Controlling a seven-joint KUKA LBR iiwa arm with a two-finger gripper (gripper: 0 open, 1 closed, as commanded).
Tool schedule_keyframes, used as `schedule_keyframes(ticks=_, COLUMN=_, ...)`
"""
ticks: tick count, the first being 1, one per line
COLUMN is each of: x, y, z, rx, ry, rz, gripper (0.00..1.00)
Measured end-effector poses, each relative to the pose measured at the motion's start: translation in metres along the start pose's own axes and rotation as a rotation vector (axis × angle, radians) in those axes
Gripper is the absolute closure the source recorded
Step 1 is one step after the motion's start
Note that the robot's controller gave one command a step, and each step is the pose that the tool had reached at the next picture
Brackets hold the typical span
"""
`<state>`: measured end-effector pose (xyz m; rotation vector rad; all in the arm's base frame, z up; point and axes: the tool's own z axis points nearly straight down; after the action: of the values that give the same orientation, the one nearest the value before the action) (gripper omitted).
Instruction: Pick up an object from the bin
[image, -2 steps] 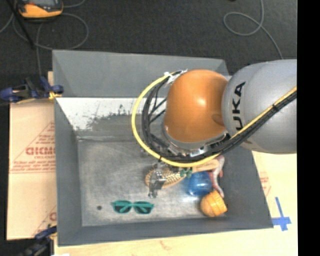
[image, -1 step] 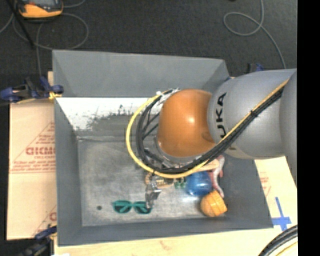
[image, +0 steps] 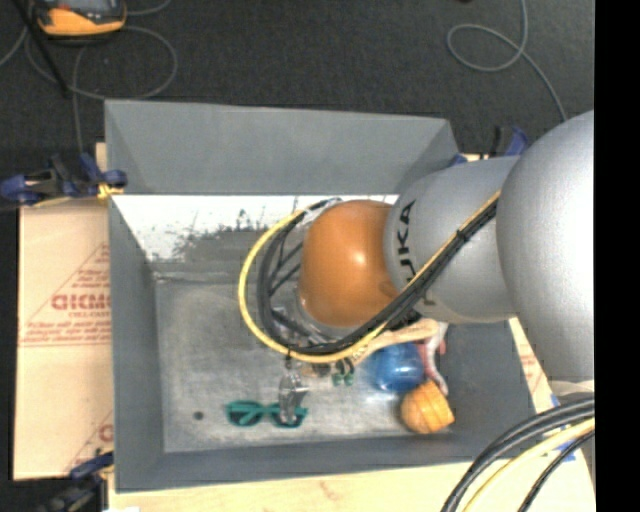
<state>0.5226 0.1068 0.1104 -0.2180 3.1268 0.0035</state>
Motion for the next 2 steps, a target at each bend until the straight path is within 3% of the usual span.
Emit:
schedule_keyframes(ticks=1, x=0.0267, y=0.005, z=0.0356, rx=0.002, ry=-0.008, rz=-0.222, gripper=1.0)
schedule_keyframes(ticks=2, x=0.0267, y=0.005, z=0.0356, rx=0.002, ry=-0.008, rz=-0.221, gripper=1.0)
